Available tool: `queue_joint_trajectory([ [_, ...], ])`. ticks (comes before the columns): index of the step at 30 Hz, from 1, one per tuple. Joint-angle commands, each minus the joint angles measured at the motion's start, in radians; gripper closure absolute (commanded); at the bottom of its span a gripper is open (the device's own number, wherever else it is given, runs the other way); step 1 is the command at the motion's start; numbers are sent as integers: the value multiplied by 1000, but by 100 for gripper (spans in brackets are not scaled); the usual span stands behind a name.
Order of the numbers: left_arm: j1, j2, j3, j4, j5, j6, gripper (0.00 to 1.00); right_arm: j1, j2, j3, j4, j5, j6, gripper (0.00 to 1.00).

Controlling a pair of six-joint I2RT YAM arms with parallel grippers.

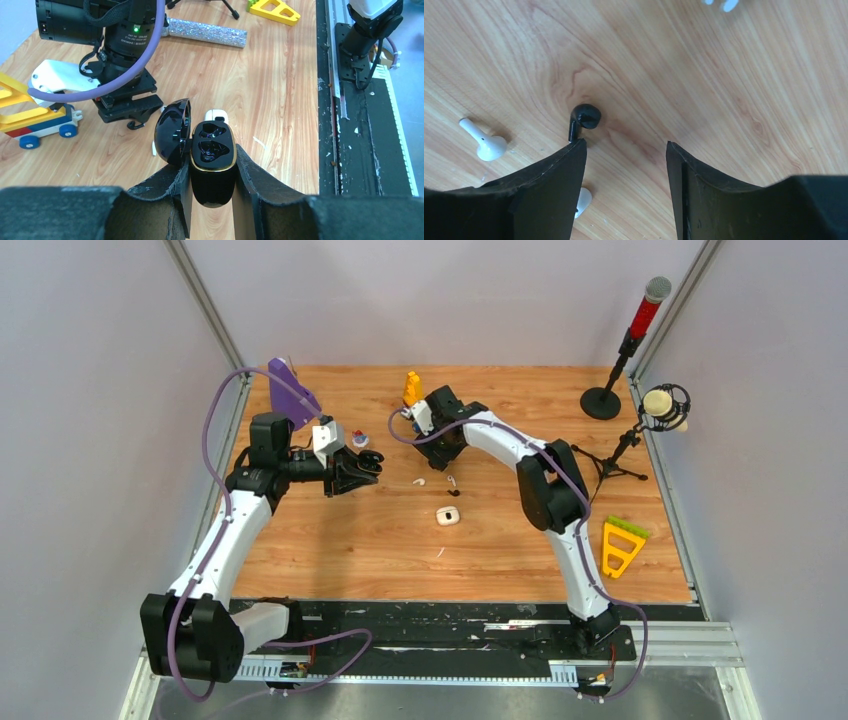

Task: Insert the wireless bluetooth earbuds into the charging case
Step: Pick up the earbud from the center of the board.

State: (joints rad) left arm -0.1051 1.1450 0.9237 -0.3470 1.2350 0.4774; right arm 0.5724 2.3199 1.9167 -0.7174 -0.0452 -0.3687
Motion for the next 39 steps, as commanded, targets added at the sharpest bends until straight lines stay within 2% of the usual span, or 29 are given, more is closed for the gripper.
queue_joint_trajectory([
  [1,-5,-5,23,31,3,-7,89,17,-14,24,-16,-30,-6,39],
  [16,-5,3,26,32,0,-10,89,61,50,130,-14,-44,13,41],
  [22,-5,4,25,31,-3,-6,89,18,-84,21,-2,-193,-10,43],
  [27,-5,13,29,29,-3,-4,89,-46,-122,-21,15,-332,-46,54],
  [31,-5,9,30,20,-10,1,89,-89,-126,-31,17,-441,-105,49],
  [36,-5,9,32,18,-19,3,89,-111,-104,-35,24,-502,-222,44],
  [39,-5,10,35,9,-25,9,89,-115,-72,-7,27,-527,-179,44],
])
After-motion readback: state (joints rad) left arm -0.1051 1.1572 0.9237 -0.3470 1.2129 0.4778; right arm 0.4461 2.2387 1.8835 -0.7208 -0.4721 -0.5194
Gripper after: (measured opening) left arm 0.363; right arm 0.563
